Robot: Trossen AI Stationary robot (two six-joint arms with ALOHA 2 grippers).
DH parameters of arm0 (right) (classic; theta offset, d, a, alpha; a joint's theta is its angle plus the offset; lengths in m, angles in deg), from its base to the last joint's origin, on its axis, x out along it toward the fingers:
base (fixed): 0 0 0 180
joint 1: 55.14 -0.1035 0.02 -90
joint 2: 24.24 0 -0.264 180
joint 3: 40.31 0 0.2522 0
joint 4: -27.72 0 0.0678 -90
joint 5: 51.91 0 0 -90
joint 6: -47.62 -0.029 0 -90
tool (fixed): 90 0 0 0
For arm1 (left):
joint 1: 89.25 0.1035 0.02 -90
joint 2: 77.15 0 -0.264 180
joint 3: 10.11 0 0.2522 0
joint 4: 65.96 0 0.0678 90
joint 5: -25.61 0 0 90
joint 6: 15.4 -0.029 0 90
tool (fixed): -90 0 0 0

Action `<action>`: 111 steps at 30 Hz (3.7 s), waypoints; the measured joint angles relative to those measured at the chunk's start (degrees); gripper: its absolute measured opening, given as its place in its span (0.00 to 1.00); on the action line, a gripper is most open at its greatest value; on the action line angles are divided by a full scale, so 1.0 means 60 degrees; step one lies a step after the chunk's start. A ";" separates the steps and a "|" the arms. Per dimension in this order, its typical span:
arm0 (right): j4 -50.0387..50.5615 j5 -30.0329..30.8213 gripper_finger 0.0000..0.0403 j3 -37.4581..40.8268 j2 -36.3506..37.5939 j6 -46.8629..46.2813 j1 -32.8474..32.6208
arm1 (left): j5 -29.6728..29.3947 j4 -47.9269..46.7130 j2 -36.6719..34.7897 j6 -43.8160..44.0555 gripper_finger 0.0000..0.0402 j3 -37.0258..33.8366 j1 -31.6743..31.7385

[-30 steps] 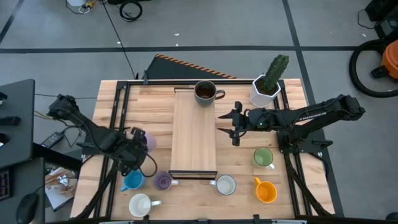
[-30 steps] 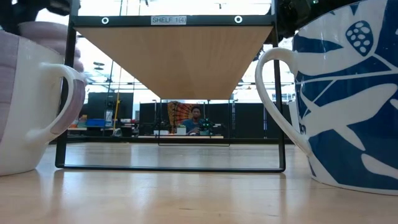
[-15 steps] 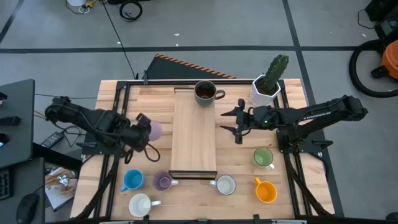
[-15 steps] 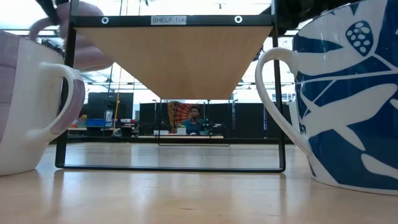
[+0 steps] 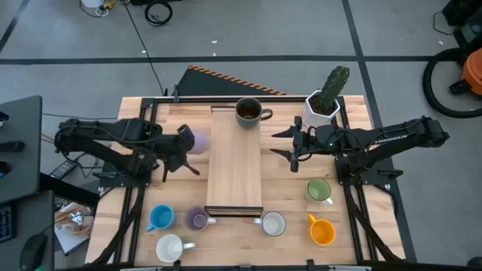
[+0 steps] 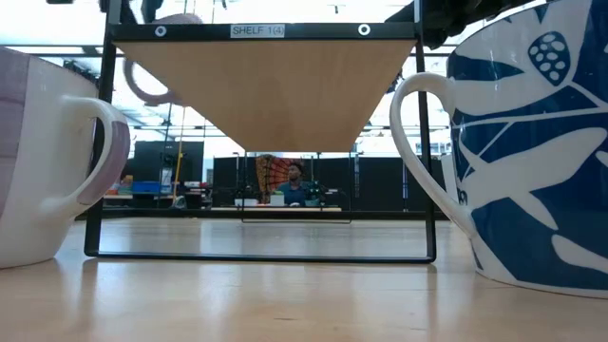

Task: Place coffee mugs
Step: Put the top purple mug on the shelf

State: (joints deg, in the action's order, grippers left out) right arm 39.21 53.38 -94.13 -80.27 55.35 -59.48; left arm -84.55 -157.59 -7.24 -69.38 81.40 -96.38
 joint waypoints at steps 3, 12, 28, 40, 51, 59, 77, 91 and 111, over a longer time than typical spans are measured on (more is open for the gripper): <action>0.0060 0.0000 0.58 0.0002 0.0000 0.0044 0.0000 | 0.0015 0.0537 0.0117 -0.1110 0.10 0.0007 0.0488; 0.0001 -0.0001 0.58 0.0002 -0.0007 0.0171 0.0000 | 0.1214 0.1577 0.0717 -0.2598 0.10 0.0712 0.2221; -0.0157 -0.0076 0.58 -0.0002 -0.0007 -0.0045 -0.0026 | 0.2375 0.0064 0.2993 -0.3396 0.10 0.2925 0.3382; -0.0104 -0.0080 0.58 -0.0002 -0.0007 -0.0062 -0.0026 | 0.2365 0.0604 0.3384 -0.3594 0.11 0.2926 0.3565; -0.0100 -0.0244 0.58 -0.0002 -0.0007 -0.0055 -0.0026 | 0.2292 0.0819 0.3750 -0.3920 0.12 0.2911 0.4203; -0.0107 -0.0259 0.58 -0.0002 -0.0011 -0.0018 -0.0026 | 0.2069 0.1089 0.3818 -0.4123 0.12 0.2907 0.4378; -0.0107 -0.0324 0.58 -0.0002 -0.0011 -0.0011 -0.0026 | 0.1519 0.1281 0.3851 -0.4122 0.21 0.2907 0.4433; -0.0104 -0.0324 0.58 -0.0002 -0.0011 -0.0011 -0.0026 | 0.1719 0.1990 0.3851 -0.3576 0.35 0.2907 0.4495; -0.0054 -0.0335 0.58 -0.0002 -0.0011 0.0181 -0.0029 | 0.1399 0.2629 0.3394 -0.2790 0.36 0.2912 0.4478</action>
State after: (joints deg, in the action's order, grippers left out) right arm 38.88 51.37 -94.14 -80.33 56.44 -59.66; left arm -76.16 -141.82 13.12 -86.12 98.88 -69.51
